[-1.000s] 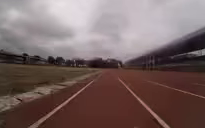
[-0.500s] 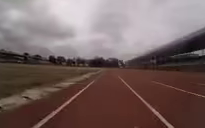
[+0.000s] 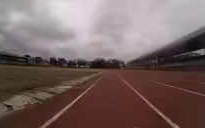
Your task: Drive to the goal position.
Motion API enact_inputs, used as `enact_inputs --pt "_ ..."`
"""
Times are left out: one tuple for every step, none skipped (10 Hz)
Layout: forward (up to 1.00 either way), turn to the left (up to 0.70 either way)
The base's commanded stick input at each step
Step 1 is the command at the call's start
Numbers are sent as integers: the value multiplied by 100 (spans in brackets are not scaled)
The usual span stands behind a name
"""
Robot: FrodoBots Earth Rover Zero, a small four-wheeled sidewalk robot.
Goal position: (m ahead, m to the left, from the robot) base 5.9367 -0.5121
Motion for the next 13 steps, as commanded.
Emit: enact_inputs --pt "100 0" --pt "100 0" --pt "100 0" --pt "100 0" --pt "100 0" --pt "100 0" --pt "100 0" --pt "100 0" --pt "100 0" --pt "100 0" --pt "100 0" --pt "100 0" --pt "100 0"
